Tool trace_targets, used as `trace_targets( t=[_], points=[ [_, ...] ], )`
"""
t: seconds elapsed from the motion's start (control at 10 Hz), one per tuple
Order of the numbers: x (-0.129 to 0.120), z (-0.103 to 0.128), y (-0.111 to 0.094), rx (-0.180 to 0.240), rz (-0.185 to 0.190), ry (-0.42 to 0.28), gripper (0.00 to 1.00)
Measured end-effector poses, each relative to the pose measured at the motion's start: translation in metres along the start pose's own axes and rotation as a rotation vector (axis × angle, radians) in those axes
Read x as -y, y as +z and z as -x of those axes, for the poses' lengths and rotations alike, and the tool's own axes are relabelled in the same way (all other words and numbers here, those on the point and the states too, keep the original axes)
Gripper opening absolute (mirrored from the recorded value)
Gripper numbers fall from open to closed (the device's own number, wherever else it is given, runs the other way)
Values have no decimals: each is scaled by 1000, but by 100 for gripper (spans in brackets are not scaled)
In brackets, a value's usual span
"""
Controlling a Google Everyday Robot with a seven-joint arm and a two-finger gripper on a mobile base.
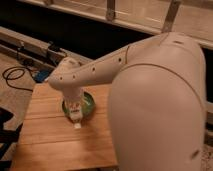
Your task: Place the bottle in the ceramic bowl
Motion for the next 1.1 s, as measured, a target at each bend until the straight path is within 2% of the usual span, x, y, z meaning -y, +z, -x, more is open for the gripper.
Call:
trace_targets(
  t=[0.1,0.3,0.5,1.1],
  points=[
    [6,26,8,0,-2,-16,0],
    [6,62,27,-4,18,-39,0],
    [2,82,40,-10,36,-52,4],
    [3,84,42,-11,37,-52,65]
  ],
)
